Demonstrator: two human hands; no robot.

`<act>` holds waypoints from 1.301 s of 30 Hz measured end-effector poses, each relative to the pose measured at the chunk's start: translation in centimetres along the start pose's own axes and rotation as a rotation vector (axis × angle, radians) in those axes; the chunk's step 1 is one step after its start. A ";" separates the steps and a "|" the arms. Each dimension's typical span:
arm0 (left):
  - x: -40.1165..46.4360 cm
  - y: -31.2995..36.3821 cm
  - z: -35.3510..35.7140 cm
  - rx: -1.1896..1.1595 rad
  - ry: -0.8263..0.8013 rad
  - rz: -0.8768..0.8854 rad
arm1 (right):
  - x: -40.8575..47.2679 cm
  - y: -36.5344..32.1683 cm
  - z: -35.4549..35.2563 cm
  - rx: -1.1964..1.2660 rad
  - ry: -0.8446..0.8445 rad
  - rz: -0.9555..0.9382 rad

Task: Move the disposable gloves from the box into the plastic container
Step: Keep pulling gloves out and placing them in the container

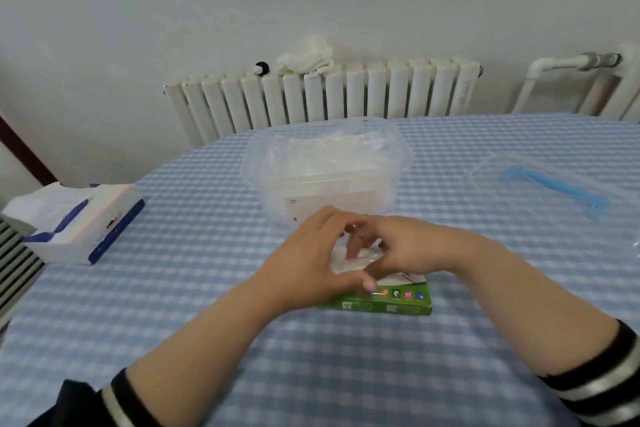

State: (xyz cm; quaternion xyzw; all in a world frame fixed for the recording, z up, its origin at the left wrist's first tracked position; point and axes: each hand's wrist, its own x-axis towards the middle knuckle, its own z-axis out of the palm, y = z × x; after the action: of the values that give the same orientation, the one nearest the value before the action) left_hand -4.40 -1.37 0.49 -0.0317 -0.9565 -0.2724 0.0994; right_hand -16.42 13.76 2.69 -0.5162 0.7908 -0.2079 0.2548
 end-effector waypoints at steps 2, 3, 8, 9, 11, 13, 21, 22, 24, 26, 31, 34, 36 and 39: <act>-0.7 -0.6 0.8 0.039 -0.053 -0.061 | 0.3 0.4 0.2 0.055 0.030 0.025; -0.8 -0.8 1.0 0.063 -0.071 -0.090 | 0.3 0.5 0.2 0.087 0.048 0.023; -1.0 -1.5 1.6 0.032 -0.096 -0.175 | 0.6 0.4 0.9 0.099 0.157 0.018; -1.0 -1.5 1.6 0.025 -0.099 -0.180 | 0.7 0.4 1.0 0.096 0.186 0.016; -1.0 -1.5 1.6 0.005 -0.094 -0.186 | 0.8 0.3 1.2 0.120 0.242 0.014; -1.0 -1.5 1.7 -0.010 -0.085 -0.188 | 0.7 0.0 1.3 0.161 0.286 -0.006; -0.6 -1.4 1.7 -0.104 -0.082 -0.209 | 0.2 -2.1 1.4 0.379 0.374 -0.161; -0.6 -1.5 1.8 -0.101 -0.085 -0.213 | 0.0 -2.5 1.0 0.478 0.427 -0.175; -0.9 -1.5 1.8 -0.112 -0.100 -0.217 | -0.6 -3.4 -0.4 0.734 0.598 -0.198; -0.8 -1.6 1.9 -0.068 -0.113 -0.175 | -1.4 -3.9 -2.3 0.928 0.781 -0.241; -0.8 -1.6 0.7 -0.094 -0.219 -0.166 | -2.8 -3.6 -4.2 0.940 0.808 -0.250; -0.5 -1.0 -1.0 -0.398 -0.199 -0.143 | -3.0 -3.1 -4.2 0.767 0.774 -0.211; -1.3 -0.8 -2.1 -0.655 -0.050 -0.073 | -3.1 -3.1 -4.5 0.682 0.773 -0.197; -0.3 0.6 -4.5 -0.964 0.075 -0.167 | -3.2 -3.2 -4.6 0.603 0.770 -0.209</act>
State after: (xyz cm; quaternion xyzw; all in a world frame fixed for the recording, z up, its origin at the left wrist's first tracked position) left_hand -3.21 -3.22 4.50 0.0125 -0.7165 -0.6922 0.0855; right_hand -15.93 15.84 8.82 -0.3816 0.6763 -0.6272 0.0600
